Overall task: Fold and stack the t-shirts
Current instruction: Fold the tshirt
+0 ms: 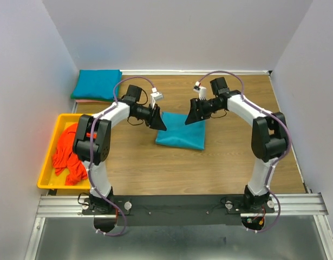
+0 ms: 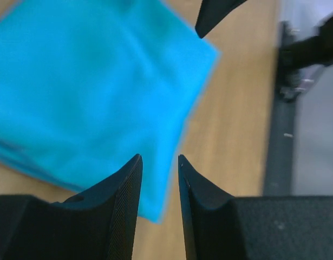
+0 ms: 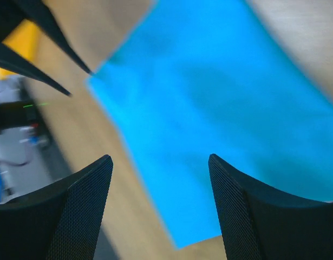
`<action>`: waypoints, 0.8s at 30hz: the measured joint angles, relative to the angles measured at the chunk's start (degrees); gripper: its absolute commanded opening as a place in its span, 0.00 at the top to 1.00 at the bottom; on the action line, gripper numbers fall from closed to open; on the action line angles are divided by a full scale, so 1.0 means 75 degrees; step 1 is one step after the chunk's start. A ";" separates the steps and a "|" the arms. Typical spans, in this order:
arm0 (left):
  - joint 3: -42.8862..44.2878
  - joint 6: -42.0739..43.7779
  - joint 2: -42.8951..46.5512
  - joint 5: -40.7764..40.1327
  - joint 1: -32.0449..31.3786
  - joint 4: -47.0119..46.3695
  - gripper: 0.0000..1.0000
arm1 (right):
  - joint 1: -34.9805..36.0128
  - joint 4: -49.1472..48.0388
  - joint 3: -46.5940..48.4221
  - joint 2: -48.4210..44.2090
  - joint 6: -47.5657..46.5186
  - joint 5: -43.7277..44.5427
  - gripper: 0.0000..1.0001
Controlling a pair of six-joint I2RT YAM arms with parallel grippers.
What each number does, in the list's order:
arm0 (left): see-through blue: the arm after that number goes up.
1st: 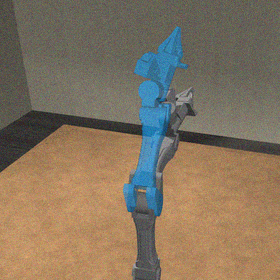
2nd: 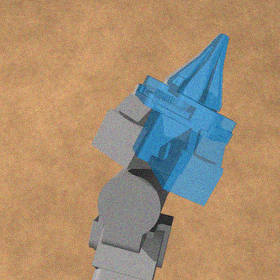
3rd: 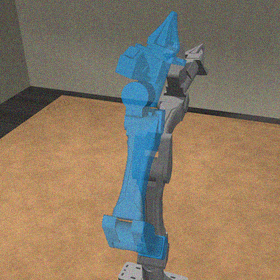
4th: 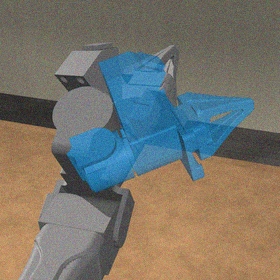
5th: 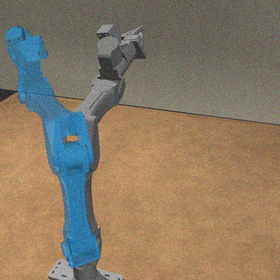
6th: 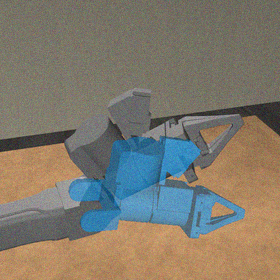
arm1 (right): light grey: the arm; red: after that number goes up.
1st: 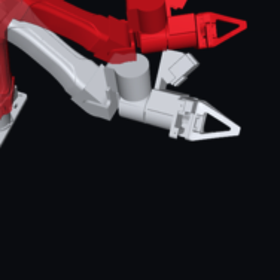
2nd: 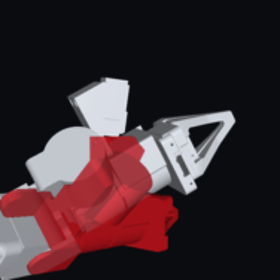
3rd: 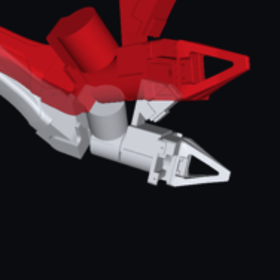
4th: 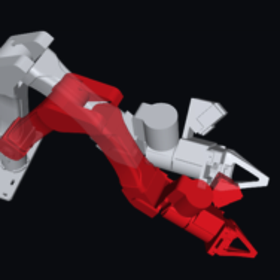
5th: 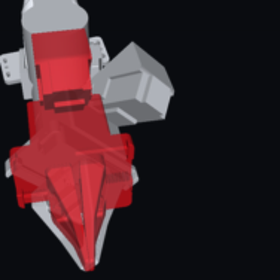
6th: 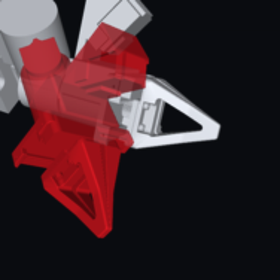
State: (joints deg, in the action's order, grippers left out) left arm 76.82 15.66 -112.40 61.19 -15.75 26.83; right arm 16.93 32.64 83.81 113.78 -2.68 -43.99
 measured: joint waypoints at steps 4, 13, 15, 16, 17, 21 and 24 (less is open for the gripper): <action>-0.0985 -0.1052 0.1055 0.0930 -0.0219 -0.0755 0.59 | 0.0297 -0.0265 -0.0705 -0.1032 0.0938 -0.0953 0.27; -0.1268 -0.2754 0.0632 0.1387 -0.0828 -0.1985 0.49 | 0.0778 -0.1454 -0.2049 -0.0560 0.3442 -0.2151 0.29; -0.1346 -0.3054 0.0338 0.1381 -0.0807 -0.2264 0.49 | 0.0761 -0.1661 -0.2084 -0.0382 0.3649 -0.2247 0.29; -0.1440 -0.3159 0.0163 0.1381 -0.0790 -0.2416 0.49 | 0.0740 -0.1719 -0.2113 -0.0309 0.3698 -0.2282 0.30; -0.1550 -0.3229 -0.0017 0.1373 -0.0764 -0.2515 0.49 | 0.0705 -0.1830 -0.2197 -0.0242 0.3707 -0.2311 0.30; -0.2025 -0.3290 -0.0758 0.1349 -0.0609 -0.2675 0.49 | 0.0507 -0.1955 -0.2492 0.0283 0.3684 -0.2390 0.31; -0.2127 -0.3459 -0.1093 0.1862 -0.0420 -0.2696 0.49 | 0.0192 -0.2028 -0.2658 0.0676 0.3585 -0.2923 0.33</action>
State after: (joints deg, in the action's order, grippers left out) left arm 60.86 -10.28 -120.60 75.16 -18.90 6.61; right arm 18.37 17.43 63.88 118.85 24.21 -65.91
